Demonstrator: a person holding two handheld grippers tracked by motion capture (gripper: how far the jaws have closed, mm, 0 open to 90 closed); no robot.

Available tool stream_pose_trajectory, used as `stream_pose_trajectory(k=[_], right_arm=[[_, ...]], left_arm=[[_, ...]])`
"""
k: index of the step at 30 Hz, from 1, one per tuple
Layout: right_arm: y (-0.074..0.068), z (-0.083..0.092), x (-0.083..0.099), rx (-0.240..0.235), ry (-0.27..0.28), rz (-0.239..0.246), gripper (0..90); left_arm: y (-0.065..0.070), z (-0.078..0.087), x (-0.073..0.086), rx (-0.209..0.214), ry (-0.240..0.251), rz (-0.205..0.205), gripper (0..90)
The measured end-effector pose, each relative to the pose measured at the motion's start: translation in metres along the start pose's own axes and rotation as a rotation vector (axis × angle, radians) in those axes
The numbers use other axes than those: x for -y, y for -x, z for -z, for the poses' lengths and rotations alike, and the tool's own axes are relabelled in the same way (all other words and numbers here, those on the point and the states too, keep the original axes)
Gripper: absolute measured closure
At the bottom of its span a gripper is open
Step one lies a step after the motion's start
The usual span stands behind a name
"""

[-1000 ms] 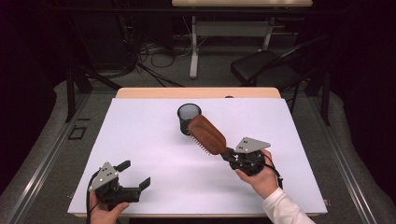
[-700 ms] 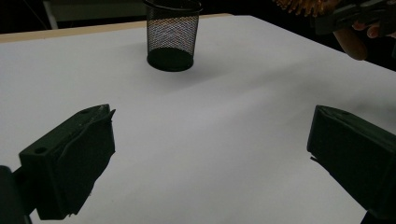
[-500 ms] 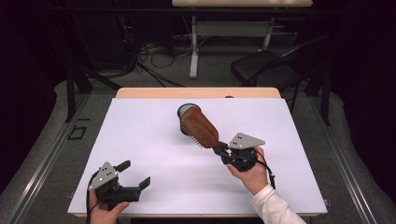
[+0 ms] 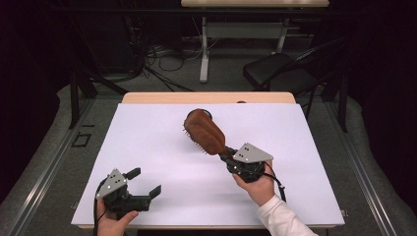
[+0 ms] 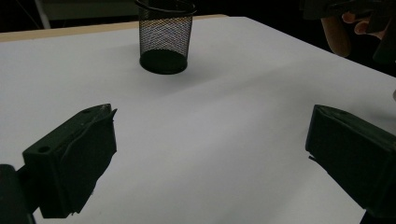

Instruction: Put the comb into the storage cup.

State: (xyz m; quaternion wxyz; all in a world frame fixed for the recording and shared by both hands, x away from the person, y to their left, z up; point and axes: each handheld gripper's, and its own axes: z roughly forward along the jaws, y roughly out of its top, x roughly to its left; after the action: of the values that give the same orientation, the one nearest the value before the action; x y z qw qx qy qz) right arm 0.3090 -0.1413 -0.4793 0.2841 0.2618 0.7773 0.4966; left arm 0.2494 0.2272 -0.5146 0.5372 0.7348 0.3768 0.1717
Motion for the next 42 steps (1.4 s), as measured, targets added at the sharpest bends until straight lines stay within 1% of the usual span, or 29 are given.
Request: stream_pose_trajectory(k=[3, 10, 15, 20, 24, 28, 31, 33, 40, 42], right_arm=[[-0.003, 0.001, 0.0, 0.001, 0.01, 0.012, 73.1], [-0.008, -0.001, 0.003, 0.004, 0.02, 0.017, 73.0], [-0.008, 0.0, 0.005, 0.011, 0.025, 0.008, 73.1], [-0.008, 0.001, 0.006, 0.016, 0.026, 0.01, 73.1], [-0.009, 0.001, 0.006, 0.017, 0.032, 0.012, 73.1], [-0.01, 0.001, 0.006, 0.021, 0.034, 0.015, 73.1], [-0.011, 0.002, 0.006, 0.021, 0.035, 0.016, 73.1], [-0.011, 0.002, 0.006, 0.019, 0.035, 0.016, 73.0], [-0.012, 0.002, 0.006, 0.02, 0.04, 0.018, 73.1], [-0.012, 0.002, 0.006, 0.019, 0.041, 0.017, 73.0]], left_arm=[[0.002, -0.002, -0.004, 0.012, 0.009, 0.006, 1.9], [0.007, -0.009, -0.016, 0.033, 0.01, -0.012, 1.9], [0.008, -0.017, -0.025, 0.054, 0.012, 0.001, 2.0], [0.013, -0.023, -0.035, 0.079, 0.029, 0.007, 2.0], [0.016, -0.028, -0.043, 0.096, 0.025, 0.013, 2.0], [0.017, -0.032, -0.05, 0.113, 0.021, 0.037, 2.0], [0.017, -0.034, -0.056, 0.128, 0.026, 0.066, 2.0], [0.017, -0.035, -0.06, 0.125, 0.027, 0.076, 2.0], [0.017, -0.039, -0.074, 0.137, 0.024, 0.098, 2.4], [0.018, -0.041, -0.078, 0.141, 0.022, 0.096, 2.8]])
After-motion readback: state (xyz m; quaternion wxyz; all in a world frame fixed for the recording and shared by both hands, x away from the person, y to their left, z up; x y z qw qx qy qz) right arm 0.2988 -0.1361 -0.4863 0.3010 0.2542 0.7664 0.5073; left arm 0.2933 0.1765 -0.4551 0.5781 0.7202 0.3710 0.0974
